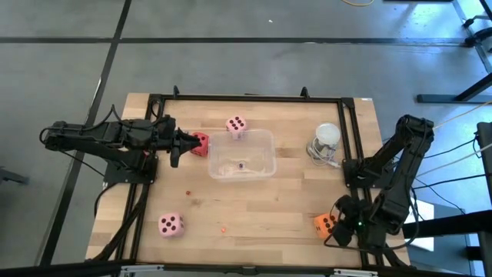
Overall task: Pick & Place Dice
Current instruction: Put the large orange dice into the transparent bin
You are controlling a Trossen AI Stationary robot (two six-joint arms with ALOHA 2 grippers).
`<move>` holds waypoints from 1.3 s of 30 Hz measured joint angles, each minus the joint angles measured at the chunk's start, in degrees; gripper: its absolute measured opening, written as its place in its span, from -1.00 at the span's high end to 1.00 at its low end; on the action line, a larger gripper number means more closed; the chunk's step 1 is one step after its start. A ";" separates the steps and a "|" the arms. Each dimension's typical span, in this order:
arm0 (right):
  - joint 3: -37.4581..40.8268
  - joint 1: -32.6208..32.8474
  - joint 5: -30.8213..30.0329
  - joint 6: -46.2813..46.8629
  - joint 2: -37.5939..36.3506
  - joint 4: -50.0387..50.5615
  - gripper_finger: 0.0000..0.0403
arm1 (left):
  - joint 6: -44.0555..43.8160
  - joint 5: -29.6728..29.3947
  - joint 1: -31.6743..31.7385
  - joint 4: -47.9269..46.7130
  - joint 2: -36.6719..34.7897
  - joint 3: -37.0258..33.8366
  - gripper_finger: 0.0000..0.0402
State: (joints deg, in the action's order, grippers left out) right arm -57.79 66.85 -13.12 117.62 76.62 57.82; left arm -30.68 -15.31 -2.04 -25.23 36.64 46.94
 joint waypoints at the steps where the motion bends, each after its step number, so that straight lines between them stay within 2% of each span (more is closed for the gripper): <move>1: 0.21 0.00 -0.38 -0.59 -0.02 -0.08 0.29 | -0.09 0.00 0.00 0.02 0.00 0.00 0.62; 7: 1.03 0.00 -0.88 0.03 -0.02 0.55 0.21 | -1.70 0.93 0.00 0.28 0.00 0.00 0.62; 16: 1.02 0.00 -0.72 0.42 -0.02 2.01 -0.36 | -2.58 1.51 0.00 0.34 0.00 0.00 0.62; 20: 1.01 -0.51 3.05 3.95 0.18 2.66 -0.52 | -2.58 1.51 0.00 0.95 0.00 0.00 0.62; 24: 1.01 -2.42 6.92 6.59 1.60 2.56 -0.54 | -2.60 1.51 0.00 1.27 0.00 0.00 0.62; 35: 1.08 -3.65 6.59 6.49 6.41 2.80 -0.40 | -2.60 1.51 0.01 1.26 0.00 0.00 0.62; 39: 3.84 -3.65 6.23 7.96 6.28 -2.05 -0.40 | -2.60 1.79 0.02 1.26 0.11 0.00 0.62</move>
State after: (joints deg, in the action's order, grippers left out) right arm -53.94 63.20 -6.89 125.58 82.90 55.76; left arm -33.28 -13.52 -2.02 -23.97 36.75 46.94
